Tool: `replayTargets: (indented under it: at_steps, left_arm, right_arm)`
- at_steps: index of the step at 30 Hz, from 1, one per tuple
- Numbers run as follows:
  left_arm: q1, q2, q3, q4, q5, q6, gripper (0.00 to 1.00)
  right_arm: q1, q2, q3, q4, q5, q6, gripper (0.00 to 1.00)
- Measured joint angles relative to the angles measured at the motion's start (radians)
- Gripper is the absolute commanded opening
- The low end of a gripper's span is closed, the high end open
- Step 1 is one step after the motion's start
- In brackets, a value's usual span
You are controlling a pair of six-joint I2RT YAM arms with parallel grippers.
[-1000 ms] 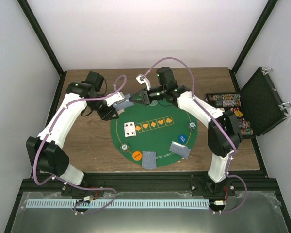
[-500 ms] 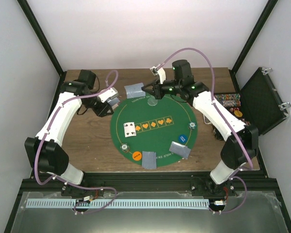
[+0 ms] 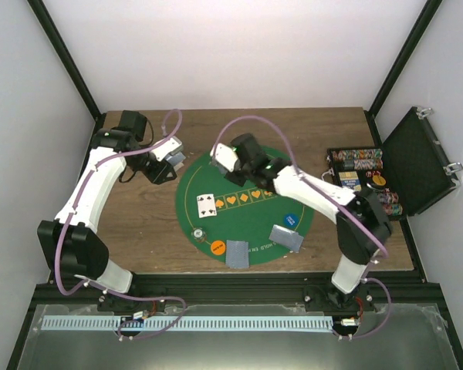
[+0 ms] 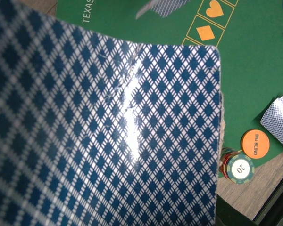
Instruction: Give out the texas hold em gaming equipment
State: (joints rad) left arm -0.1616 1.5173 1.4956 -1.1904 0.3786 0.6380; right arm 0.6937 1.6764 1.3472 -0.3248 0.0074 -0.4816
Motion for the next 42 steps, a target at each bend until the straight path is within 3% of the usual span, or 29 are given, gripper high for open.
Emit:
replayTargets:
  at_steps: [7, 12, 42]
  left_arm:
    - [0.003, 0.000, -0.001, 0.000, 0.000, -0.003, 0.41]
    - [0.005, 0.000, -0.005, 0.000, 0.000, -0.002, 0.41]
    - [0.007, 0.000, -0.005, 0.000, 0.000, 0.002, 0.41]
  right_arm:
    - [0.115, 0.130, -0.105, 0.122, 0.224, -0.241, 0.01]
    - [0.164, 0.160, -0.209, 0.148, 0.282, -0.336, 0.01]
    - [0.228, 0.219, -0.248, 0.116, 0.186, -0.386, 0.01]
